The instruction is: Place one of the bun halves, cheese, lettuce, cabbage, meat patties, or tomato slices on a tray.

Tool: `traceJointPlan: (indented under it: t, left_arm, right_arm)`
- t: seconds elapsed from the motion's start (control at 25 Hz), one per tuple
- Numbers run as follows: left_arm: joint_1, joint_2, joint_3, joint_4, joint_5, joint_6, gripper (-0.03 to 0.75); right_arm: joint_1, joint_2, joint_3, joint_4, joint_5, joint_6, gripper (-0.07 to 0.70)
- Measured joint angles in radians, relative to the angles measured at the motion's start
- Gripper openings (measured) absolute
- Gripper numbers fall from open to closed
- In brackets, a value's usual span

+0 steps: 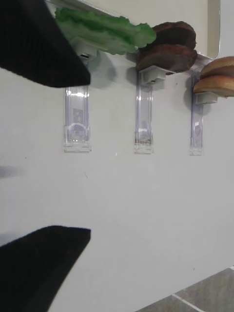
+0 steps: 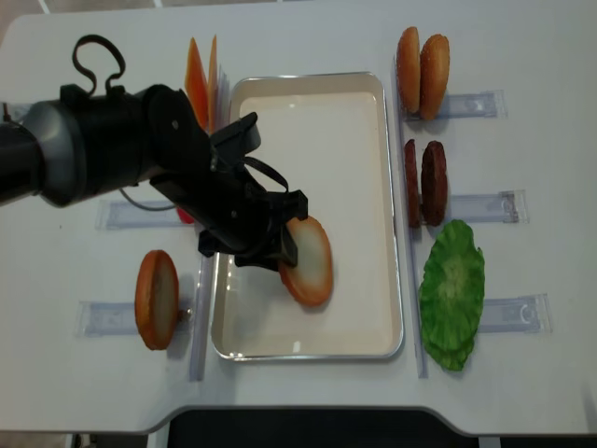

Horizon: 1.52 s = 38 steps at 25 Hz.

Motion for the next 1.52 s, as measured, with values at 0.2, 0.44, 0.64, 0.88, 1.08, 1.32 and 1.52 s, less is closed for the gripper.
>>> traceJointPlan:
  t: [0.2,0.44,0.64,0.88,1.08,1.32,1.52]
  left_arm:
    - [0.0,0.0,0.0,0.032,0.013,-0.023,0.305]
    - [0.0,0.0,0.0,0.047,0.013,-0.031,0.506]
    - [0.0,0.0,0.0,0.051,0.016,-0.038,0.588]
    - [0.0,0.0,-0.008,0.083,0.048,-0.064,0.599]
    - [0.0,0.003,-0.105,0.166,0.192,-0.098,0.599]
    - [-0.002,0.005,-0.257,0.326,0.458,-0.161,0.599]
    - [-0.032,0.004,-0.359,0.426,0.552,-0.186,0.599]
  right_arm:
    - [0.0,0.0,0.0,0.0,0.0,0.0,0.553]
    - [0.0,0.0,0.0,0.0,0.0,0.0,0.553]
    - [0.0,0.0,0.0,0.0,0.0,0.0,0.553]
    - [0.0,0.0,0.0,0.0,0.0,0.0,0.553]
    - [0.0,0.0,0.0,0.0,0.0,0.0,0.553]
    - [0.0,0.0,0.0,0.0,0.0,0.0,0.553]
    - [0.0,0.0,0.0,0.0,0.0,0.0,0.553]
